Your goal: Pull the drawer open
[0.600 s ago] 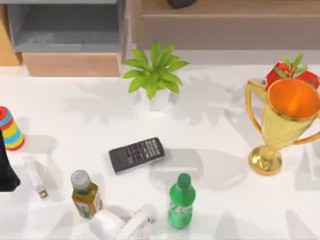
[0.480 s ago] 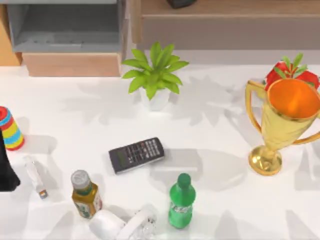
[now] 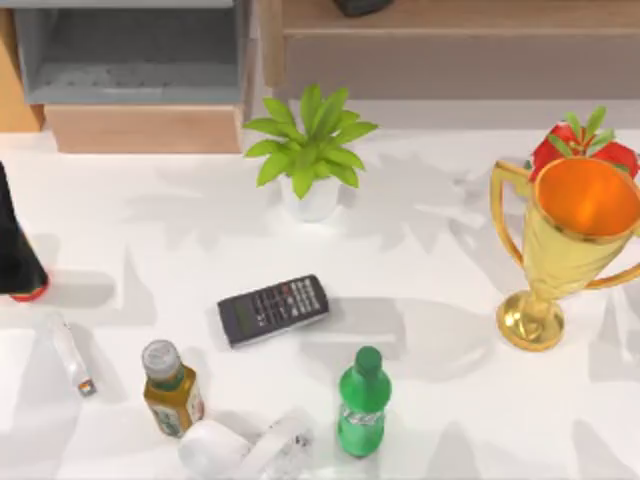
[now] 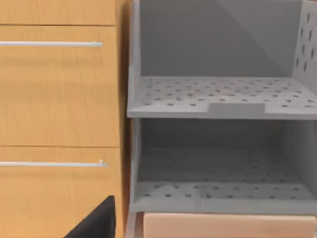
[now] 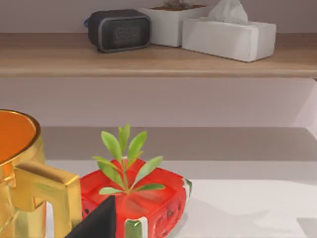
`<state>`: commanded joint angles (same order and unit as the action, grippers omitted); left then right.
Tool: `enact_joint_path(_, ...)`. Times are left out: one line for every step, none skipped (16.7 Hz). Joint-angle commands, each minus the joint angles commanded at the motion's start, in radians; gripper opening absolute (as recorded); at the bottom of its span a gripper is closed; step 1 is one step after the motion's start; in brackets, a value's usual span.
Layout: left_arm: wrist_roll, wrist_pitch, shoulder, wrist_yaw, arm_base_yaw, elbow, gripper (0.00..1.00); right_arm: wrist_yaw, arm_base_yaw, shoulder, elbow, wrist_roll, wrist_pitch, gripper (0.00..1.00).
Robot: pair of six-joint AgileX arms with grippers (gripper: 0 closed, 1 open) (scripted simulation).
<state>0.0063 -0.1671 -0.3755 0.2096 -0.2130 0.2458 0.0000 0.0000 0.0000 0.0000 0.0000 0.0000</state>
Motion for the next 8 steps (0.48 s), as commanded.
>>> enact_joint_path(0.001, -0.032, -0.081, 0.04, -0.04, 0.047, 1.0, 0.0, 0.0, 0.0, 0.0, 0.0, 0.0, 1.0)
enact_joint_path(0.002, -0.064, -0.164, 0.08, -0.082, 0.094, 1.0, 0.0, 0.0, 0.0, 0.0, 0.0, 0.0, 1.0)
enact_joint_path(0.004, -0.096, -0.248, 0.121, -0.123, 0.142, 1.0, 0.0, 0.0, 0.0, 0.0, 0.0, 0.0, 1.0)
enact_joint_path(0.005, -0.128, -0.33, 0.161, -0.163, 0.188, 1.0, 0.0, 0.0, 0.0, 0.0, 0.0, 0.0, 1.0)
enact_joint_path(0.006, -0.159, -0.409, 0.199, -0.202, 0.233, 1.0, 0.0, 0.0, 0.0, 0.0, 0.0, 0.0, 1.0)
enact_joint_path(0.007, -0.187, -0.485, 0.235, -0.239, 0.275, 1.0, 0.0, 0.0, 0.0, 0.0, 0.0, 0.0, 1.0)
enact_joint_path(0.008, -0.214, -0.554, 0.268, -0.272, 0.314, 1.0, 0.0, 0.0, 0.0, 0.0, 0.0, 0.0, 1.0)
enact_joint_path(0.009, -0.237, -0.615, 0.297, -0.302, 0.349, 1.0, 0.0, 0.0, 0.0, 0.0, 0.0, 0.0, 1.0)
